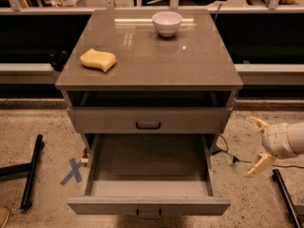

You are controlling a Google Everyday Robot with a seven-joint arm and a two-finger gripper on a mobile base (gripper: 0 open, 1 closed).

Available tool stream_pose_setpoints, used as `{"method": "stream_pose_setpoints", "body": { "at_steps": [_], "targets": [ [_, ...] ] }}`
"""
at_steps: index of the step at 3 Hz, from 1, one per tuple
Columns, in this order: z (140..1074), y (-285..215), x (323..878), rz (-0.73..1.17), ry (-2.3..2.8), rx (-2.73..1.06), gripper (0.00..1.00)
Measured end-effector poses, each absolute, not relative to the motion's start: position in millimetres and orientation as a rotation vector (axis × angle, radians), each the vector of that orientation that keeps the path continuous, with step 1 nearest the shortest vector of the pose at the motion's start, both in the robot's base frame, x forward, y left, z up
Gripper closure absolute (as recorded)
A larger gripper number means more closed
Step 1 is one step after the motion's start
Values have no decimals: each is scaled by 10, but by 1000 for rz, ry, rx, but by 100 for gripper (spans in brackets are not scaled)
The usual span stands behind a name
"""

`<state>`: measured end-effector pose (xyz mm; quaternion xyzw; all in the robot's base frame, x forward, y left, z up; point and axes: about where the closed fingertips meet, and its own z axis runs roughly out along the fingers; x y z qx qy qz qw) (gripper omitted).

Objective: Open middle drawer

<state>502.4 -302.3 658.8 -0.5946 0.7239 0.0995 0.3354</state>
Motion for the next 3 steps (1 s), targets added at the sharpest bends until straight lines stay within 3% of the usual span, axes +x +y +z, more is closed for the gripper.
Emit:
{"method": "stream_pose_setpoints", "body": {
  "at_steps": [3],
  "targets": [
    [7371, -3247, 5402, 209, 1817, -1476, 0]
  ]
}}
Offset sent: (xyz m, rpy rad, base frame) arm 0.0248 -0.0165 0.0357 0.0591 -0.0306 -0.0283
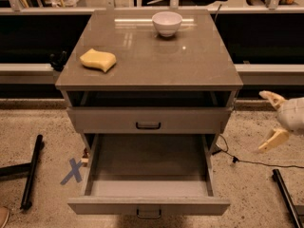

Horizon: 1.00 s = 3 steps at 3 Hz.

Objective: Open middle drawer

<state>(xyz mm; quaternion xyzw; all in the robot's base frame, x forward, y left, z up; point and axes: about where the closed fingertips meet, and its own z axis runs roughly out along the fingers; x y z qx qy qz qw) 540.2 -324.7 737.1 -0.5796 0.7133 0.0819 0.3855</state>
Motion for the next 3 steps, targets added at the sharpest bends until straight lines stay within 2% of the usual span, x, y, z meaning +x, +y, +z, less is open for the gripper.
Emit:
{"method": "stream_pose_setpoints", "body": {
  "at_steps": [3],
  "targets": [
    [9130, -2924, 5708, -34, 1594, -1539, 0]
  ]
}}
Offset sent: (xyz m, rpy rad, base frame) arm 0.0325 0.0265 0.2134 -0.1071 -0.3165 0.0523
